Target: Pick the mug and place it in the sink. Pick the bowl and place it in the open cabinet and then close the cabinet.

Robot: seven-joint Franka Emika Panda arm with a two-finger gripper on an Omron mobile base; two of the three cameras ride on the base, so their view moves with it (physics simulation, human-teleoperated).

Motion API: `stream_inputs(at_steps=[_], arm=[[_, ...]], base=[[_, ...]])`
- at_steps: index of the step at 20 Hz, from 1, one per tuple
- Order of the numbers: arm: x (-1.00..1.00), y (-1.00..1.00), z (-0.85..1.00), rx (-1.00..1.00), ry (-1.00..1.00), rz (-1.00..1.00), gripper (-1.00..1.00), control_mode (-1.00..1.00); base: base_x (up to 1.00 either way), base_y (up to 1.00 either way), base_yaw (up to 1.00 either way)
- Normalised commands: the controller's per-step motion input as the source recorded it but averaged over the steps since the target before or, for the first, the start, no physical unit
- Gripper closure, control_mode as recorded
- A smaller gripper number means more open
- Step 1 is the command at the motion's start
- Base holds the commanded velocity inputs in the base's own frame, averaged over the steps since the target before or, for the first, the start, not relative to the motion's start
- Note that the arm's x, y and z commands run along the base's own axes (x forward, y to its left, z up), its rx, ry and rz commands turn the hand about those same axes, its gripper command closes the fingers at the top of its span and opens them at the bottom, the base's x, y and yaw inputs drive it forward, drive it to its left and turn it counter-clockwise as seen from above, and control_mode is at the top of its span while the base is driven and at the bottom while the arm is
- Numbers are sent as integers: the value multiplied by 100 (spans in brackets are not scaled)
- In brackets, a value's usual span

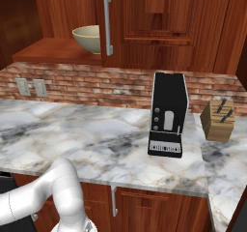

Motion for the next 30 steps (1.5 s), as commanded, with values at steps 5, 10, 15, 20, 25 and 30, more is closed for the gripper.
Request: stream_inputs(at_steps=[5,10,15,20,25,30], arm=[[13,-39,-3,8,0,0,-100,-100],[10,-42,-4,7,0,0,-100,-100],[5,-44,-8,8,-2,0,-100,-100],[0,-42,-10,6,-11,-1,-100,-100],[21,-34,-9,4,-4,0,-100,-100],[37,-36,-3,4,-3,0,-100,-100]], base=[[0,0,0],[0,0,0],[0,0,0],[0,0,0],[0,0,0],[0,0,0]])
